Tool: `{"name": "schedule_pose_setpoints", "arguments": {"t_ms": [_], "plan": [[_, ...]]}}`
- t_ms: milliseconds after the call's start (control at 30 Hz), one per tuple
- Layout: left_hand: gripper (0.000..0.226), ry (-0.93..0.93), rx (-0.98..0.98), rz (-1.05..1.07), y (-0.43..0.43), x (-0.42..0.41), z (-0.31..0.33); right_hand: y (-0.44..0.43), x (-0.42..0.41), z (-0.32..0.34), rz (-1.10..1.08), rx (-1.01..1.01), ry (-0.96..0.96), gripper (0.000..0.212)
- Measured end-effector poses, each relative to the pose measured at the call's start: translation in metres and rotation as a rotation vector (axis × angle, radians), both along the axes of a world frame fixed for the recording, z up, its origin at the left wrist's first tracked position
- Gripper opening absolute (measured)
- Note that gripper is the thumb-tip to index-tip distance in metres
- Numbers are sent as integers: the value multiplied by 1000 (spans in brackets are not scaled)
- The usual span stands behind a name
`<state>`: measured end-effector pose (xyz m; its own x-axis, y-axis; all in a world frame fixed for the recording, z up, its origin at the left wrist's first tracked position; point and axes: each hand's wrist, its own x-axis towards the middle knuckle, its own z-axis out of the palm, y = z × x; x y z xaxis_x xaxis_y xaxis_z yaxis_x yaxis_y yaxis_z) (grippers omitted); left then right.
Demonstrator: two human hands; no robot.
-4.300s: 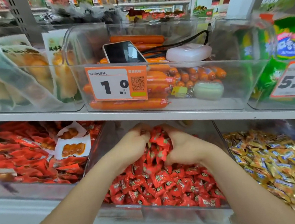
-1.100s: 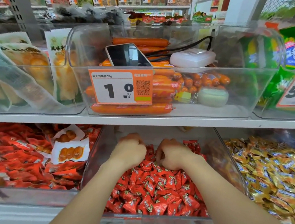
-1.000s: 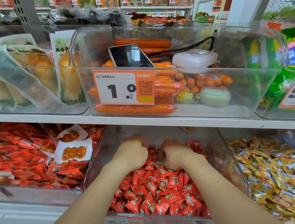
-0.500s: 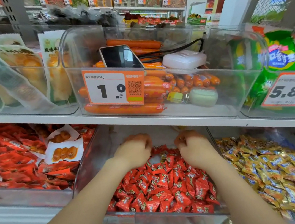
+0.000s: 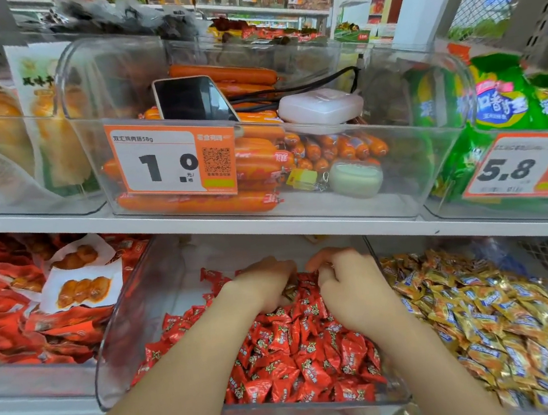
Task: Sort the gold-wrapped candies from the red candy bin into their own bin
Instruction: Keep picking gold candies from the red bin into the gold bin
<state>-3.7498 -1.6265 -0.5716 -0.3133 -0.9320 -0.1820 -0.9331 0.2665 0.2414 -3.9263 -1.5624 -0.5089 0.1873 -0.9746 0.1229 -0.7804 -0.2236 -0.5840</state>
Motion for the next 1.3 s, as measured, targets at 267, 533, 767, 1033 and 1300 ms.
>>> {"name": "schedule_pose_setpoints", "arguments": {"t_ms": [267, 533, 767, 1033, 1300], "plan": [[32, -18, 7, 34, 3, 2, -1, -2, 0, -2, -25, 34, 41, 27], [31, 162, -8, 206, 16, 22, 18, -14, 15, 0, -133, 13, 130, 28], [30, 174, -174, 303, 18, 49, 15, -51, 38, -23, -66, 108, 397, 34], [13, 110, -157, 243, 33, 64, 13, -63, 56, -35, -69, 204, 557, 55], [26, 6, -181, 173, 19, 32, 11, -68, 51, -25, -150, 183, 266, 28]]}}
